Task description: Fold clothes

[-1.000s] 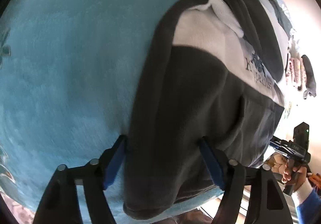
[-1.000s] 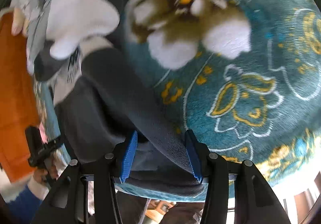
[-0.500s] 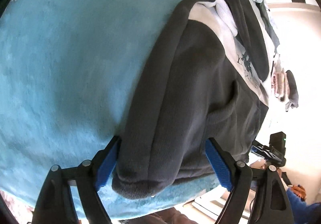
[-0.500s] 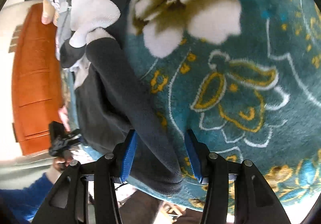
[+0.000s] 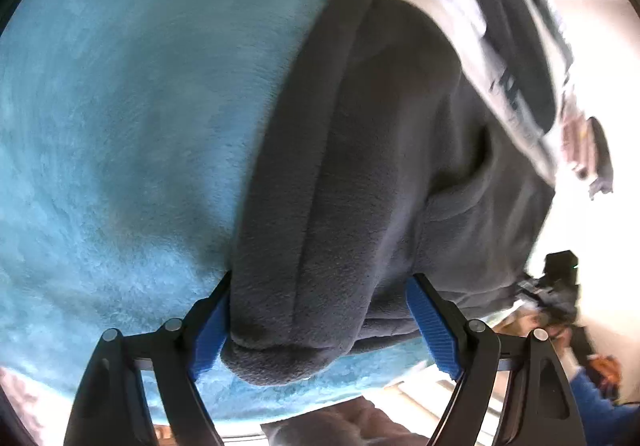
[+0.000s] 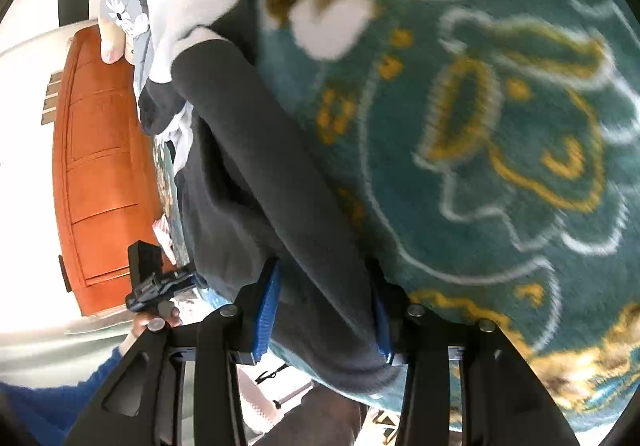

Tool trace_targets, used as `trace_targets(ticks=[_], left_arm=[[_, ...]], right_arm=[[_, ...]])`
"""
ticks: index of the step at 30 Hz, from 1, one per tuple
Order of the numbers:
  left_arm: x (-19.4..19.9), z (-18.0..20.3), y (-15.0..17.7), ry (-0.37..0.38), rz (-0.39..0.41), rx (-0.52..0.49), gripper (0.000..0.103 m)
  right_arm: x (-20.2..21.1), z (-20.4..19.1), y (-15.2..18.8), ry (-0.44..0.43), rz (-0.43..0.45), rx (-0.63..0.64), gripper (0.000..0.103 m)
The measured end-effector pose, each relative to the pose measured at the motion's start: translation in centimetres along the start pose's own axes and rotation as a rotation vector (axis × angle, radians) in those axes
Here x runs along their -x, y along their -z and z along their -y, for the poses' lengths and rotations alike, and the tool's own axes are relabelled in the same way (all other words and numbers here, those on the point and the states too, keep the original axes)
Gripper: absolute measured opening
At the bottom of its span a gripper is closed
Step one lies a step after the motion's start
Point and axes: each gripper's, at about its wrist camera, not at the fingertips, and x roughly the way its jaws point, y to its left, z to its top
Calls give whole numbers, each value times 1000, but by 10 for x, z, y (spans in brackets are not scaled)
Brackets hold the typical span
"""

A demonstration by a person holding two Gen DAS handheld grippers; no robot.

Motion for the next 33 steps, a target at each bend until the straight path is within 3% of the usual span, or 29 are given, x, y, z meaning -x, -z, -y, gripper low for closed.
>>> trace_targets(ticks=[1,2,4,6,8,9,12,15,19,22,26,29,33], left_arm=[[1,1,1,-37,-6,0,68],[2,-1,2,-63,-12,12,51],[5,-6,4,-92,-28,46,33],[7,-13,8,-74,-51,90,27],[9,-7,12,-111,-70,59,21],[11,-3,13,-119,-83,46,19],[28,4,10,-62,-112,64,16],[64,9,-6,72,-75,109,15],[122,18,-50,262,35,179,15],[148,30,-116,350,100,214,15],[175,10,-190,403,172,239,15],[159,10,-249,466,196,319,15],[124,15,-297,435,172,360,15]], right_arm=[[-2,-2,1,18,-1,4,26],[-3,-2,5,21,-11,-3,23],[-3,-3,12,39,-23,-8,19],[0,-6,18,86,-34,-8,11],[12,-4,17,56,-37,-56,10],[18,-7,14,34,-28,-68,10],[34,-32,3,-94,114,-157,9],[57,-52,-20,-244,239,-200,9],[92,-72,-72,-407,392,-232,9],[104,-86,-123,-459,477,-281,9],[97,-89,-183,-460,576,-412,9],[102,-77,-212,-427,599,-506,9],[106,-64,-226,-382,594,-543,12]])
